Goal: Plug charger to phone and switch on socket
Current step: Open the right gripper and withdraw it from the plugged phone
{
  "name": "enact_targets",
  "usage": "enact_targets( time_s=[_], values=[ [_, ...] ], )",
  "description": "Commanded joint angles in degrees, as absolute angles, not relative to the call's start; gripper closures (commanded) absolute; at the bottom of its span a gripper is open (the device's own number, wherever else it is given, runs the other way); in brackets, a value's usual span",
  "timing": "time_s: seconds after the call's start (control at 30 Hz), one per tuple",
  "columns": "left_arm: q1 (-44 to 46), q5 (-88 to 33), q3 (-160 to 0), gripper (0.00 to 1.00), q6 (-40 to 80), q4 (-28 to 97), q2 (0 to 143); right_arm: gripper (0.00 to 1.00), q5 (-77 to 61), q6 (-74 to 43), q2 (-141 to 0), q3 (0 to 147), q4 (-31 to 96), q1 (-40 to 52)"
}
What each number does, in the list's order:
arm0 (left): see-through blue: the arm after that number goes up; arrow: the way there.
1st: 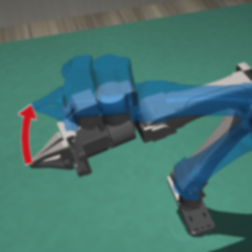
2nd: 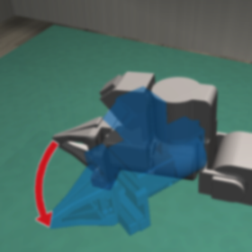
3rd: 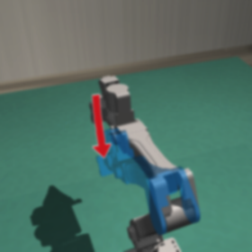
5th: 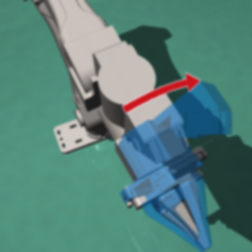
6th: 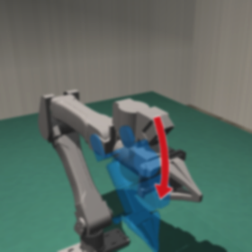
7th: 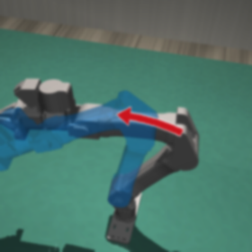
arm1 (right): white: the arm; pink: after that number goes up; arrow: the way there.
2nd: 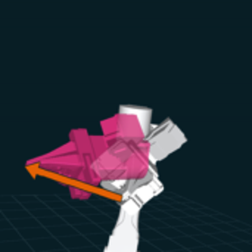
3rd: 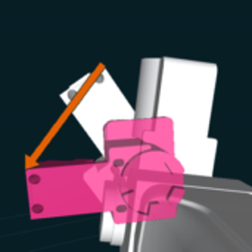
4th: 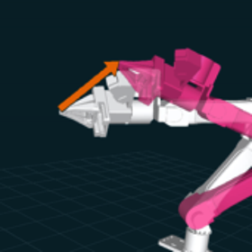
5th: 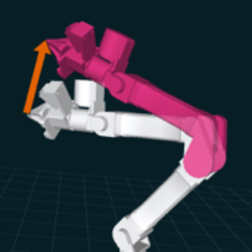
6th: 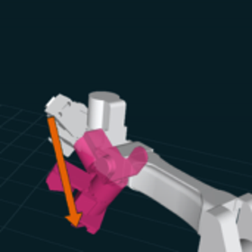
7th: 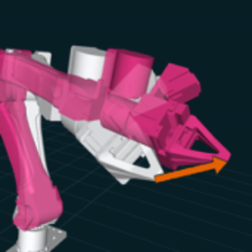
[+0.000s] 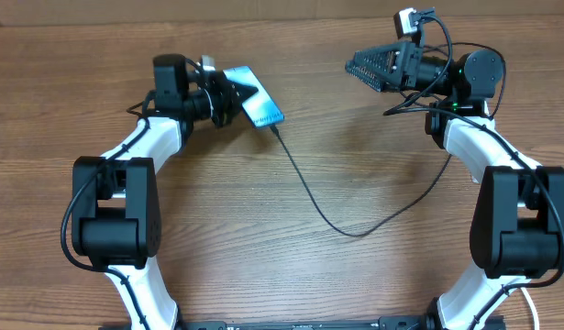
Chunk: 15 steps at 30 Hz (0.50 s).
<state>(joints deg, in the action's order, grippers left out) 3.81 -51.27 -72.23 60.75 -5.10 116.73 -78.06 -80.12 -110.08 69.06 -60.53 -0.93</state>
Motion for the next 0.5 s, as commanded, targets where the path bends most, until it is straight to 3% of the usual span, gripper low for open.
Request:
enact_targets(
  time_s=[0.0,0.2,0.47],
  values=[
    [5.65,-52.42,-72.53,0.96,47.40,-2.50,116.81,0.00,-79.29,-71.72,-110.00,69.71,-51.72,-0.49],
    [7.35,-52.07,-74.61,0.96,37.98,3.46,116.81,0.00,-72.58,-52.84,-110.00,69.71,-24.95,-0.51],
    [8.40,-47.31,-83.50,0.96,20.62,20.29,116.81,0.00,-67.33,-44.62,-109.93,69.71,-12.78,-0.49]
  ],
)
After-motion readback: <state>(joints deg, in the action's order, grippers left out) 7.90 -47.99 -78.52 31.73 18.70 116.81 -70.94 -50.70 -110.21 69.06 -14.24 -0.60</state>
